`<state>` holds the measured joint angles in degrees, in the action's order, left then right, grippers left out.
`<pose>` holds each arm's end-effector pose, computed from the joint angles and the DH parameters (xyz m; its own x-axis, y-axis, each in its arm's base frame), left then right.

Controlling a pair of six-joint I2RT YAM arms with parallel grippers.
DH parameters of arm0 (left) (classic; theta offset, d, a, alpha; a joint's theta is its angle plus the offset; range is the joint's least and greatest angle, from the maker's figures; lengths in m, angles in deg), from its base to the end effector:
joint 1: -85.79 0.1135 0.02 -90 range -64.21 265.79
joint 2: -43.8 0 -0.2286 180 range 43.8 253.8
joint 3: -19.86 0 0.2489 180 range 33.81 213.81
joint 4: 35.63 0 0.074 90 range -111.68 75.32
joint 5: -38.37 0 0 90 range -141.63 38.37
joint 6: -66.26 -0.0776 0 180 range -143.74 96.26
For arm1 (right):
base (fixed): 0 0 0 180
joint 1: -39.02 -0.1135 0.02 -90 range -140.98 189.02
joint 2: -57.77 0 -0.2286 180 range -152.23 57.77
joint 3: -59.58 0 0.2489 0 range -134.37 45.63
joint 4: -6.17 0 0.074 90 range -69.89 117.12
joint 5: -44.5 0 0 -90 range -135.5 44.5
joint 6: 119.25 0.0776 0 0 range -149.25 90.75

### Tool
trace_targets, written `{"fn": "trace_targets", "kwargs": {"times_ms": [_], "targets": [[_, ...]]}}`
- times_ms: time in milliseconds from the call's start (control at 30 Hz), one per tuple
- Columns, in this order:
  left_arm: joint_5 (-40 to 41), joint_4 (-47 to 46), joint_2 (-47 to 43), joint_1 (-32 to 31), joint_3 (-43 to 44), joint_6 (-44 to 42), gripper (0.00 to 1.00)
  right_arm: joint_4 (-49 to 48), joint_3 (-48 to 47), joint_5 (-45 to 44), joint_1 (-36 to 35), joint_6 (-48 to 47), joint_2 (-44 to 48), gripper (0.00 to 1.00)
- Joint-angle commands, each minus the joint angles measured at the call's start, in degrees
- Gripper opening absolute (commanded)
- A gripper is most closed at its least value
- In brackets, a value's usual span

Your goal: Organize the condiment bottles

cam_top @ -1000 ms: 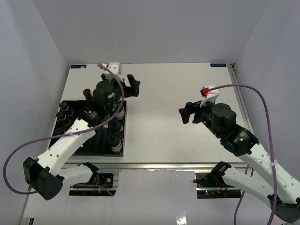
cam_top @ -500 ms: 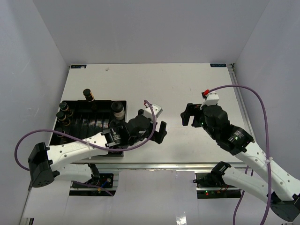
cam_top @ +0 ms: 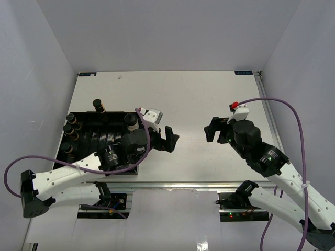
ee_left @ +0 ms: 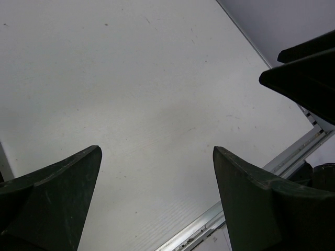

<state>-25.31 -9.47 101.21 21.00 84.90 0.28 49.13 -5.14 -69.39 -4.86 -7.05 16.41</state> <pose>0.1503 -0.2384 0.2935 -0.3809 -0.0476 -0.9234 0.5221 0.8132 -0.2572 0.1757 0.1253 0.3146 -0.3594 0.1336 -0.9236 -0.2408 0.9429 0.2302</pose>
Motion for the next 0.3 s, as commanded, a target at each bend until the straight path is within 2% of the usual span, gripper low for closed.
{"fn": "trace_targets", "kwargs": {"times_ms": [0, 267], "targets": [[4.57, 0.08, -3.31, -0.16, -0.98, 1.47, 0.98, -2.07, -0.48, 0.46, 0.09, -1.14, 1.23, 0.9], [6.16, 1.41, -4.8, -0.2, -1.17, 1.91, 0.98, -3.09, -0.61, 3.79, 0.06, -2.42, 0.58, 0.9]]}}
